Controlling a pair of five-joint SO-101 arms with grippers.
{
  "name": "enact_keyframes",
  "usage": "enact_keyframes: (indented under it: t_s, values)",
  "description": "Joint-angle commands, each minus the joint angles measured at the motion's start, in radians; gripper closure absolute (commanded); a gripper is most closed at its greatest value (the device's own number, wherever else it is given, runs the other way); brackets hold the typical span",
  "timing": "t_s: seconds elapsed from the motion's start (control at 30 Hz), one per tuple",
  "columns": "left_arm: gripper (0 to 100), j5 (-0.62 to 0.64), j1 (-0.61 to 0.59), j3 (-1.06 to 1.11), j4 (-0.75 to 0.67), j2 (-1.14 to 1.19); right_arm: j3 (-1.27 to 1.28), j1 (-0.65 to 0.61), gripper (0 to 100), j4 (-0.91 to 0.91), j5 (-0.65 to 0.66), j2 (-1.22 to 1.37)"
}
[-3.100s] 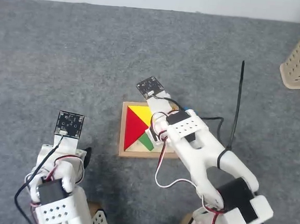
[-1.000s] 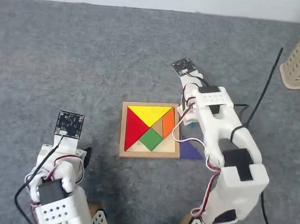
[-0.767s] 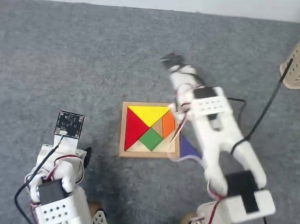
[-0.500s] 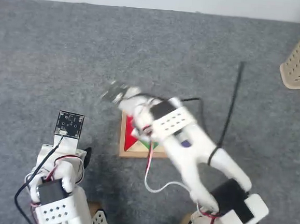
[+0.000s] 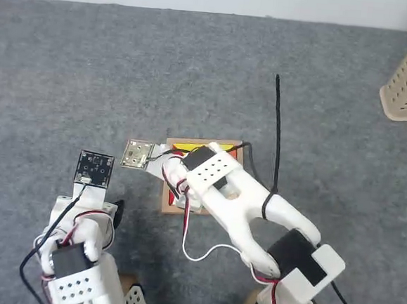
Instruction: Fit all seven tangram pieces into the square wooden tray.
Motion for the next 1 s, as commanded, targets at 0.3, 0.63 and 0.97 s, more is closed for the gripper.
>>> enact_keyframes:
  t_s: [0.3,0.63,0.97]
  values:
    - [72,-0.009,-0.005,-0.008,0.003,-0.015,-0.005,-0.008,84.7,0.008,-0.032,-0.025]
    - [72,-0.009,-0.005,-0.008,0.003,-0.015,0.017,-0.002,84.7,0.015,-0.034,-0.097]
    - [72,-0.009,-0.005,-0.008,0.003,-0.015,0.175,0.002,84.7,-0.073,-0.032,-0.28]
